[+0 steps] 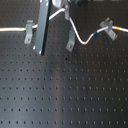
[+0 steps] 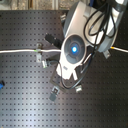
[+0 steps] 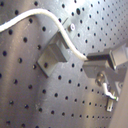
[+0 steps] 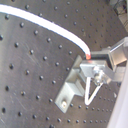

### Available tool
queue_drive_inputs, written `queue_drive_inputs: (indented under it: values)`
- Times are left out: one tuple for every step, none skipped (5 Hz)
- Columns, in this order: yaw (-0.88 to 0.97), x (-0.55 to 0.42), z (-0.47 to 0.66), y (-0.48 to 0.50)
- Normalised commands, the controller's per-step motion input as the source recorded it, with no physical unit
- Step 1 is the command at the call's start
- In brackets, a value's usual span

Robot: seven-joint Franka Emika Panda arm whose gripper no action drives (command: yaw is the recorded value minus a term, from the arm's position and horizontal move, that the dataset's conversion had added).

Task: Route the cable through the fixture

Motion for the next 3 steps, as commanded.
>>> queue_drive_inputs:
  values:
    - [0.00, -0.008, 0.00, 0.031]
    - [0.00, -0.178, 0.49, 0.111]
    - [0.00, -0.166, 0.50, 0.065]
